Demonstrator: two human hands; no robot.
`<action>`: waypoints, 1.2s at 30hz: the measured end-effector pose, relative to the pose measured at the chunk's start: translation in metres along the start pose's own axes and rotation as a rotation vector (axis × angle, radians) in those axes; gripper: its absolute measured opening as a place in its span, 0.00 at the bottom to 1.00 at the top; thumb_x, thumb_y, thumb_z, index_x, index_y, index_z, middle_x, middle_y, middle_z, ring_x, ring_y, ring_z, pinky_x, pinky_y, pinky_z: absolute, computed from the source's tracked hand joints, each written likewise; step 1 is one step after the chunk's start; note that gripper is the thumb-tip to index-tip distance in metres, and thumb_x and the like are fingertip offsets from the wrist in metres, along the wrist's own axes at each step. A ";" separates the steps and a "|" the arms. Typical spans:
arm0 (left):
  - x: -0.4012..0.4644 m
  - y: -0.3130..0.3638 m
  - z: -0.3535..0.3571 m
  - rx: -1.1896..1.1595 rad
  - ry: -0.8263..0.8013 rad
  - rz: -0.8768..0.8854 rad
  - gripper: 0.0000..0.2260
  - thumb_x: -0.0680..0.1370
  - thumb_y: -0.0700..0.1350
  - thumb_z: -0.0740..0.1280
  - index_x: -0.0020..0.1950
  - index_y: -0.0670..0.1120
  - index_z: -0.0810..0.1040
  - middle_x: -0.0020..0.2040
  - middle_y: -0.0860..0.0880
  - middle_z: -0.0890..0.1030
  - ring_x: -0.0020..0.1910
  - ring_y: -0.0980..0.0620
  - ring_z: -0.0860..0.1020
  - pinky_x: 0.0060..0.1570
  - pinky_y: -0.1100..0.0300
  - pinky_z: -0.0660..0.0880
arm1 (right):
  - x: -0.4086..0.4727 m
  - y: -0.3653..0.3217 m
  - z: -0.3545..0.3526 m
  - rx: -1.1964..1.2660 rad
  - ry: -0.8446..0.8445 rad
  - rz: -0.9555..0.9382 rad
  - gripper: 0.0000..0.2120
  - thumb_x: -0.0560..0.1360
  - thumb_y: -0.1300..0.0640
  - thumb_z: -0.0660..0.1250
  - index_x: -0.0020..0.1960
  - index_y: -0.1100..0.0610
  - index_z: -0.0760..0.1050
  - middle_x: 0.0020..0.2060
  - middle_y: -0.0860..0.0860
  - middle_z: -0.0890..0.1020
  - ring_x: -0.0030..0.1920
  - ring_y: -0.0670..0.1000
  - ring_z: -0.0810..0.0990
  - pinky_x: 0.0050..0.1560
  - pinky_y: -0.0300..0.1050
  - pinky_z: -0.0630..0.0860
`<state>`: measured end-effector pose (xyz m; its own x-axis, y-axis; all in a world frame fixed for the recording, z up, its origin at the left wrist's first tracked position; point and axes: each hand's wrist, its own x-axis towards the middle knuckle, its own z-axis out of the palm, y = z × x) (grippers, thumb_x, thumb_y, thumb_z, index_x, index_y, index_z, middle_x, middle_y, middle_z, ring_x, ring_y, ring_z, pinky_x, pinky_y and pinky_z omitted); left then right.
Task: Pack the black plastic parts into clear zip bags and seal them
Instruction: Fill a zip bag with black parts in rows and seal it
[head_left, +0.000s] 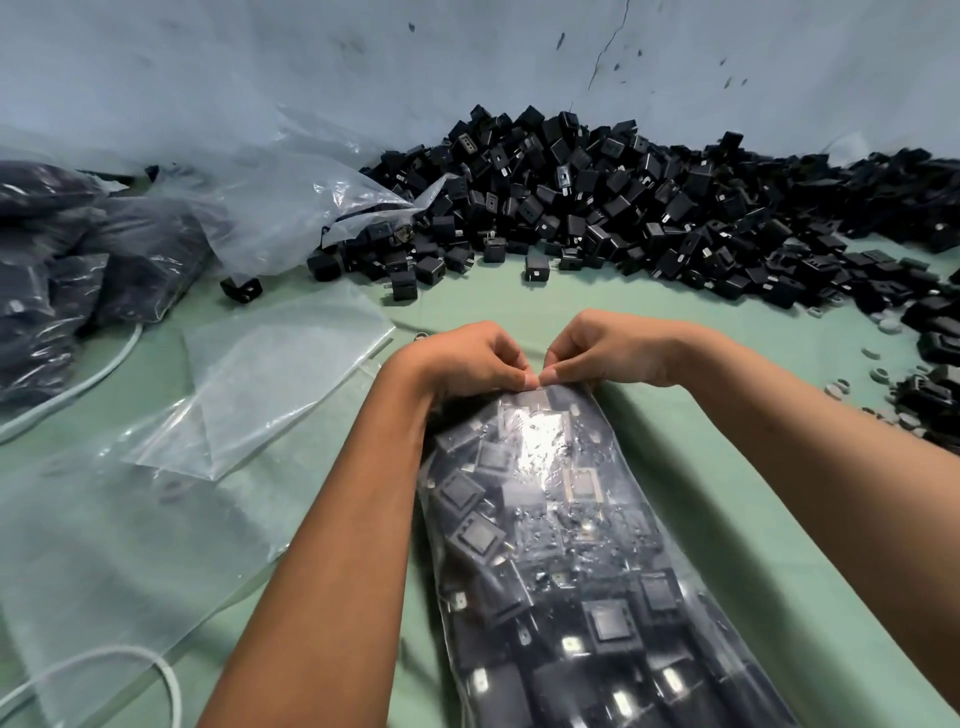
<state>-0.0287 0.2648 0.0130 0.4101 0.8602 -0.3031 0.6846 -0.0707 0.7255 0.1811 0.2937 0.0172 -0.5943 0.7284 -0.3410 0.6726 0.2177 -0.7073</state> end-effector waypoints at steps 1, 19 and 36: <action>0.000 0.000 0.000 -0.018 0.002 0.007 0.05 0.79 0.49 0.73 0.46 0.49 0.86 0.39 0.53 0.84 0.38 0.56 0.78 0.45 0.59 0.74 | -0.001 0.003 0.002 -0.003 0.020 -0.025 0.14 0.79 0.53 0.72 0.44 0.65 0.82 0.36 0.57 0.81 0.38 0.50 0.75 0.43 0.45 0.72; -0.001 -0.005 -0.005 0.008 -0.018 -0.074 0.06 0.76 0.45 0.76 0.39 0.50 0.86 0.35 0.55 0.84 0.40 0.56 0.79 0.51 0.56 0.75 | -0.002 0.002 0.002 -0.095 0.034 -0.016 0.10 0.80 0.57 0.71 0.40 0.54 0.83 0.32 0.47 0.82 0.34 0.45 0.76 0.47 0.47 0.73; -0.020 -0.020 -0.019 -0.218 -0.061 -0.074 0.04 0.78 0.44 0.73 0.47 0.44 0.86 0.42 0.47 0.85 0.39 0.53 0.81 0.41 0.62 0.77 | -0.003 0.005 0.004 0.142 -0.023 -0.075 0.11 0.81 0.58 0.70 0.40 0.56 0.83 0.33 0.49 0.83 0.34 0.44 0.78 0.37 0.36 0.73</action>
<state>-0.0624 0.2591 0.0163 0.4037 0.8266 -0.3922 0.5704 0.1078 0.8143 0.1843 0.2900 0.0126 -0.6515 0.6981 -0.2968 0.5579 0.1759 -0.8111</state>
